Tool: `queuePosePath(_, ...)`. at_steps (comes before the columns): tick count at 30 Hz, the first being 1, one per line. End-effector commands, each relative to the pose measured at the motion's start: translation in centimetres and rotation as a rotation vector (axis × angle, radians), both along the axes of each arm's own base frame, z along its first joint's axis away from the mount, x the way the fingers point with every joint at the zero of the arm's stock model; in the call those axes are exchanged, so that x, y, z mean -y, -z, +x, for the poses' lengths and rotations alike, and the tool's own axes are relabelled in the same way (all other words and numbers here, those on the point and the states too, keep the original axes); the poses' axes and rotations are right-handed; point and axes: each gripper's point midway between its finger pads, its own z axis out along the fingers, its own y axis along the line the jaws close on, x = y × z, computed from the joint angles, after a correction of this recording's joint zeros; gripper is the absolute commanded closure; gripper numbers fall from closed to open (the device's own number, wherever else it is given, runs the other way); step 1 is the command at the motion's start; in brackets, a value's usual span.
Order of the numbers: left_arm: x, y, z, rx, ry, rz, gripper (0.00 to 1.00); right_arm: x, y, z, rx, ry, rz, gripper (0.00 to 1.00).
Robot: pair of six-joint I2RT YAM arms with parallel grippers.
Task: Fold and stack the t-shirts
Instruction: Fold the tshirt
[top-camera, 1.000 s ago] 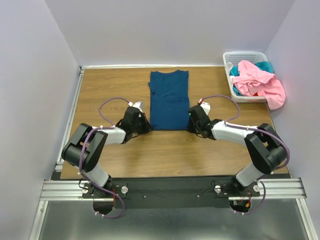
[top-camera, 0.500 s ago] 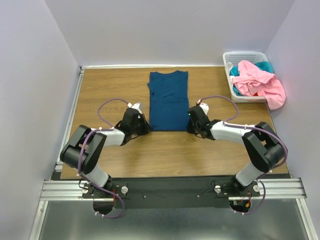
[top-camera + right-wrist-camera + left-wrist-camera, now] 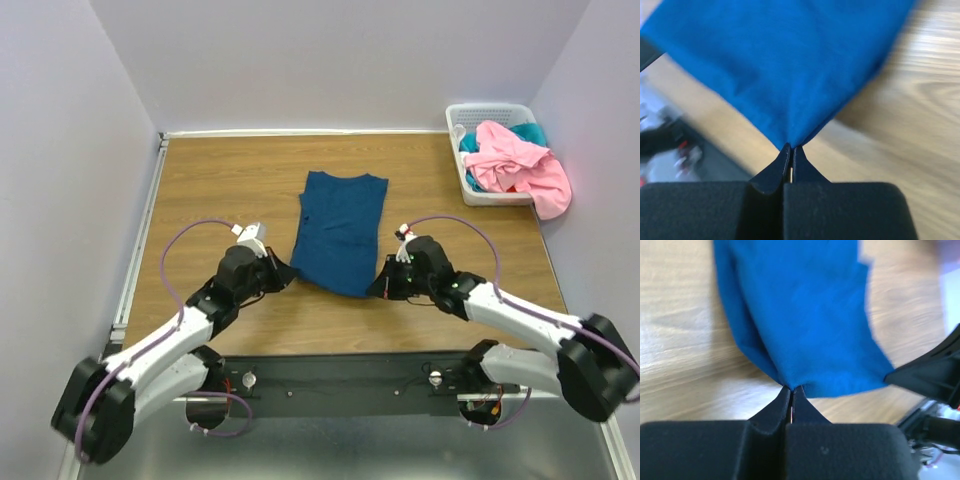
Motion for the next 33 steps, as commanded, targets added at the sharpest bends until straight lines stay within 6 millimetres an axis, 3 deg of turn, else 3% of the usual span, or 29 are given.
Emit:
queuePosePath(1, -1.5, -2.6, -0.6, 0.044, -0.074, -0.015, 1.00, -1.8, -4.5, -3.3, 0.018, -0.207, 0.132, 0.99)
queuePosePath(5, -2.8, -7.2, -0.5, 0.152, -0.135, -0.057, 1.00, -2.6, -8.0, -5.4, 0.018, -0.312, 0.238, 0.99)
queuePosePath(14, -4.9, -12.6, -0.4, 0.248, -0.239, -0.102, 1.00, -3.6, -12.5, -7.4, 0.023, -0.434, 0.365, 0.99)
queuePosePath(18, -6.0, -13.5, -0.2, 0.263, -0.300, -0.093, 1.00, -3.7, -13.6, -7.9, 0.019, -0.452, 0.395, 0.99)
queuePosePath(23, -6.1, -14.5, 0.3, 0.287, -0.318, -0.104, 1.00, -3.9, -13.5, -7.2, 0.007, -0.420, 0.380, 0.99)
queuePosePath(33, -6.4, -14.5, 4.2, 0.291, -0.442, -0.052, 1.00, -3.4, -13.1, -2.3, 0.127, -0.251, 0.243, 0.99)
